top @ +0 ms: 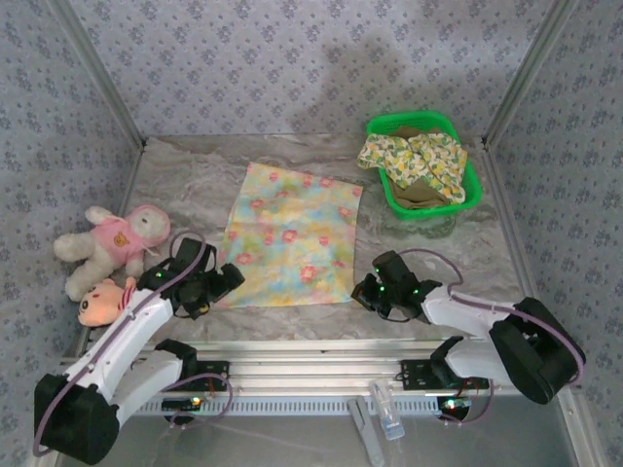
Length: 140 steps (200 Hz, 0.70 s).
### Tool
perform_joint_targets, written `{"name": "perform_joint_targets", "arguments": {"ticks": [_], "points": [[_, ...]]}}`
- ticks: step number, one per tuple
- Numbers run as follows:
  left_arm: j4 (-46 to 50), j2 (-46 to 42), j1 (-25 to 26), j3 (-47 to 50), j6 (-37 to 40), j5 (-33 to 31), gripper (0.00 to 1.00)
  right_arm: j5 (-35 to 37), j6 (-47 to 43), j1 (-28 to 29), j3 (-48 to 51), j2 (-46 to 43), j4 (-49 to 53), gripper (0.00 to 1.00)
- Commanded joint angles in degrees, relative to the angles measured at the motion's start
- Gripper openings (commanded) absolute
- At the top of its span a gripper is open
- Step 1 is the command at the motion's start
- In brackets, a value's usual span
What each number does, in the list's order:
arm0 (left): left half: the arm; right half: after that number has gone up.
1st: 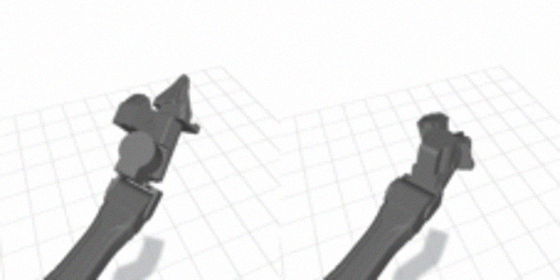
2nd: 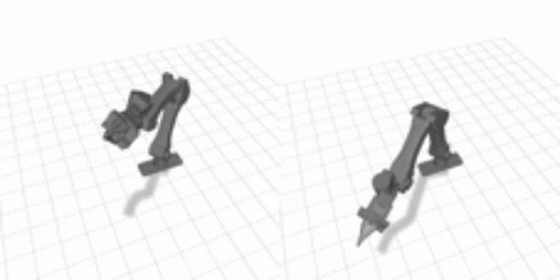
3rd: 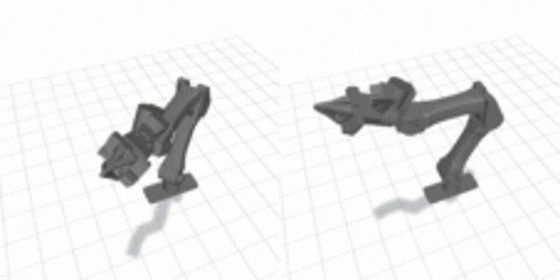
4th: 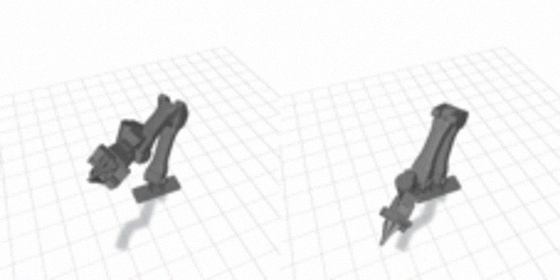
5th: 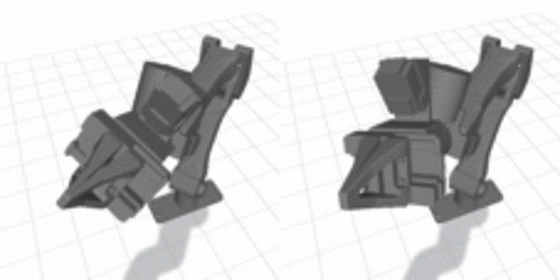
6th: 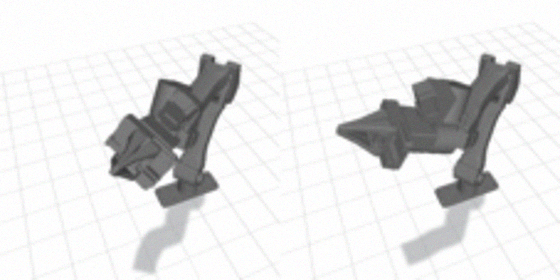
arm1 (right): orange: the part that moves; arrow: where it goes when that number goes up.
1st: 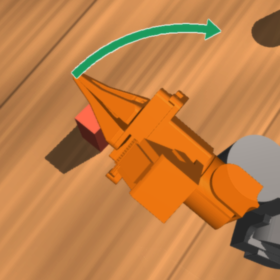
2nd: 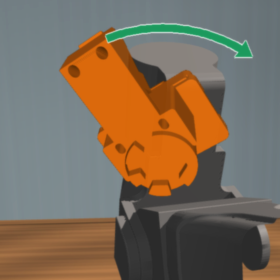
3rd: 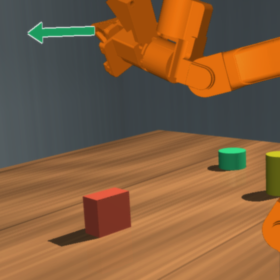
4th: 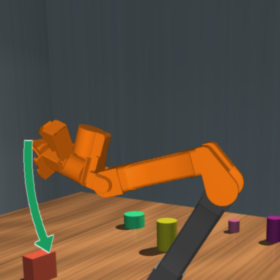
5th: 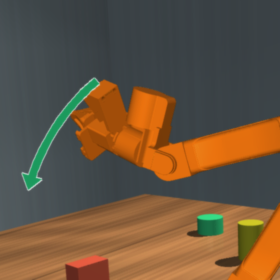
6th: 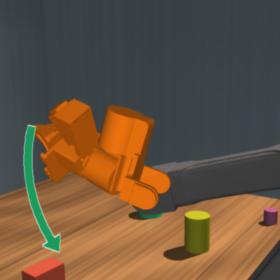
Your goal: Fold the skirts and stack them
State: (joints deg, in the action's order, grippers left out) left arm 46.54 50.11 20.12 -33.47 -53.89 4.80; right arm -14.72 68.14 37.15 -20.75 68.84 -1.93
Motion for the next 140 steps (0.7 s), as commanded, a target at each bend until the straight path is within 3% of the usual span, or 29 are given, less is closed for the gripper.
{"name": "perform_joint_targets", "arguments": {"ticks": [1, 22, 36, 140], "points": [[6.43, -2.66, -0.37, 2.42, -0.66, 0.2, 0.85, 2.51, -0.41, 0.24, 0.61, -1.85, 0.26, 0.0], [3.2, -3.04, -0.35, 4.73, -1.46, 4.2, 0.64, 2.51, -0.4, 0.19, 0.65, -1.87, 0.27, 0.0], [0.61, -2.62, -0.34, 6.05, -2.16, 5.89, 0.56, 2.57, -0.62, 0.16, 0.46, -1.87, 0.27, 0.0], [-8.63, 4.04, -0.34, 6.46, -0.91, -3.76, 0.5, 2.51, -1.85, 0.91, -0.17, -1.16, -0.46, 0.0]]}}
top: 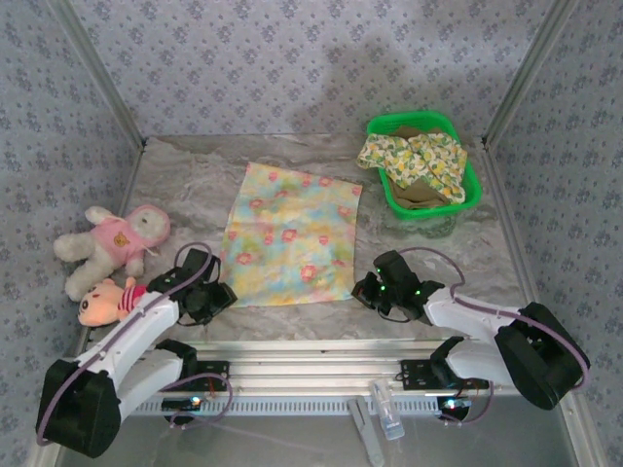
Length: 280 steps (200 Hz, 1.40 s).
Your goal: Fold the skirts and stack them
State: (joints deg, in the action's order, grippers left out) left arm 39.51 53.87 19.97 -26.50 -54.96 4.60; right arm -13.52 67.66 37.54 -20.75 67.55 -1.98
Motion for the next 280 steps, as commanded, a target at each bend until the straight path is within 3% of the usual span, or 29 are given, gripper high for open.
{"name": "perform_joint_targets", "arguments": {"ticks": [1, 108, 156, 177, 209, 244, 280], "points": [[-1.7, 0.23, -0.19, -0.45, 0.18, -3.6, 0.5, 1.3, -1.41, 0.52, -0.17, 0.13, -0.4, 0.0], [-10.57, 3.75, -0.28, 5.0, -2.12, -3.06, 0.48, 1.13, -1.69, 0.78, -0.61, 0.11, -0.29, 0.0], [-15.96, 7.61, -0.28, 6.73, -4.17, -1.13, 0.15, 1.32, -1.73, 0.79, -0.51, 0.02, -0.26, 0.0], [-14.23, 6.05, -0.27, 6.49, -4.37, -1.44, 0.0, 1.64, -1.82, 0.8, -0.69, -0.39, 0.42, 0.0], [-7.87, -1.7, -0.02, 6.94, -5.98, -1.01, 0.0, 3.43, -2.0, 1.18, 0.14, -4.11, 1.7, 0.0], [-0.22, -14.69, -0.02, 5.02, -10.47, 2.61, 0.0, 6.85, -3.06, 1.13, 1.72, -14.18, 5.39, 0.0], [4.77, -13.54, -0.1, -8.22, -7.19, 0.39, 0.0, 10.22, -4.65, 0.72, -0.21, -23.53, 5.45, 0.0]]}}
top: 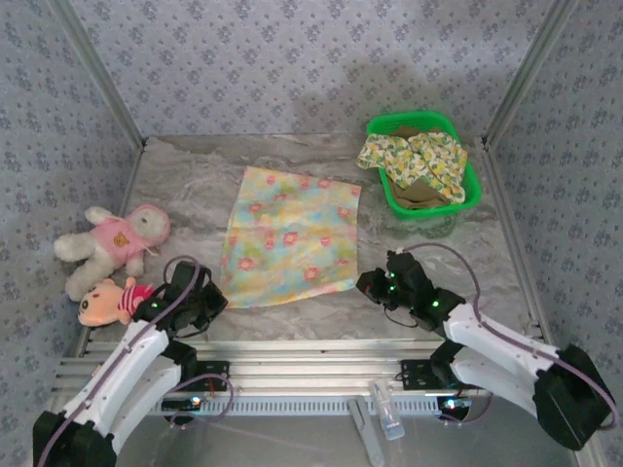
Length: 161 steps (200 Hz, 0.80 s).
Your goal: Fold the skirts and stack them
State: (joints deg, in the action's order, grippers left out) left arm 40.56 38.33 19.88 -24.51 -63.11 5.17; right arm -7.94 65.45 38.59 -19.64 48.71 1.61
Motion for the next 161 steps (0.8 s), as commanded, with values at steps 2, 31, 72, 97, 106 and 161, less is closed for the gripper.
{"name": "perform_joint_targets", "arguments": {"ticks": [2, 31, 72, 97, 106, 161], "points": [[3.82, 2.54, -0.02, -10.86, 1.5, -0.41, 0.0, 4.95, -2.83, -0.36, -1.72, -5.05, 1.97, 0.0], [5.03, 11.18, -0.09, -24.34, 9.31, -3.35, 0.0, 7.48, -6.51, -1.45, -8.55, -4.25, 5.53, 0.0], [-0.28, 23.41, -1.48, -39.86, 18.94, -10.26, 0.0, 12.5, -8.79, -7.14, -16.76, 2.87, 7.62, 0.0], [-4.21, 31.55, -1.69, -48.81, 23.89, -10.06, 0.0, 13.73, -11.12, -11.27, -23.45, 8.88, 9.12, 0.0], [-4.23, 34.8, -1.82, -51.37, 25.46, -10.32, 0.0, 15.0, -11.48, -12.28, -25.67, 11.28, 10.06, 0.0], [-6.54, 48.76, -3.84, -61.33, 30.0, -9.58, 0.0, 13.49, -16.51, -17.35, -36.67, 28.05, 12.54, 0.0]]}}
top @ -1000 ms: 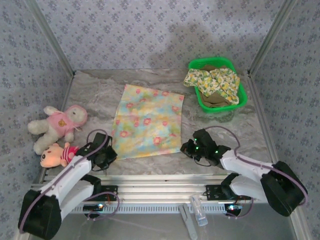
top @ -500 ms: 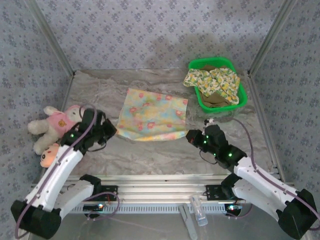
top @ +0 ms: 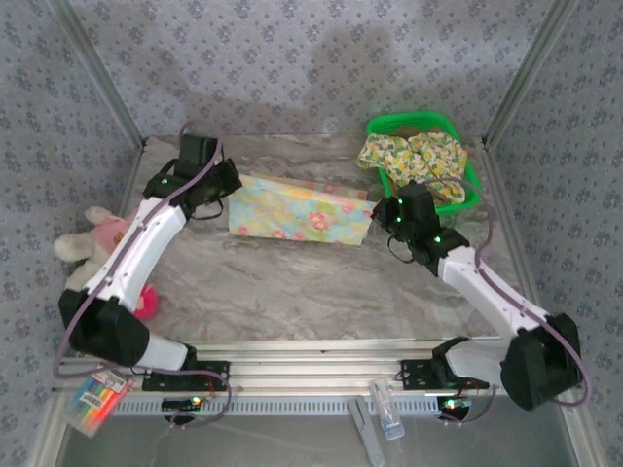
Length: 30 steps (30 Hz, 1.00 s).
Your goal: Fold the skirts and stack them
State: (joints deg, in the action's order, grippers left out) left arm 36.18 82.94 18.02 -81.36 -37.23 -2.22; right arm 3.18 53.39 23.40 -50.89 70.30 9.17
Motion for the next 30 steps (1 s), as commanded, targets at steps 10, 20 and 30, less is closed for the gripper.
{"name": "perform_joint_targets", "arguments": {"ticks": [10, 20, 30], "points": [[-1.06, 16.82, -3.6, -11.31, 4.22, -1.12, 0.0, -1.66, -8.93, -4.47, -16.94, 23.51, 7.06, 0.0], [-1.58, 28.84, -4.13, -19.18, 2.61, -2.01, 0.0, -0.74, -9.99, -4.98, -31.64, 38.99, 10.87, 0.0], [6.98, 38.65, -3.73, -34.06, 5.57, 3.4, 0.82, 1.31, -11.6, -4.2, -37.95, 40.56, 15.32, 0.51]]}}
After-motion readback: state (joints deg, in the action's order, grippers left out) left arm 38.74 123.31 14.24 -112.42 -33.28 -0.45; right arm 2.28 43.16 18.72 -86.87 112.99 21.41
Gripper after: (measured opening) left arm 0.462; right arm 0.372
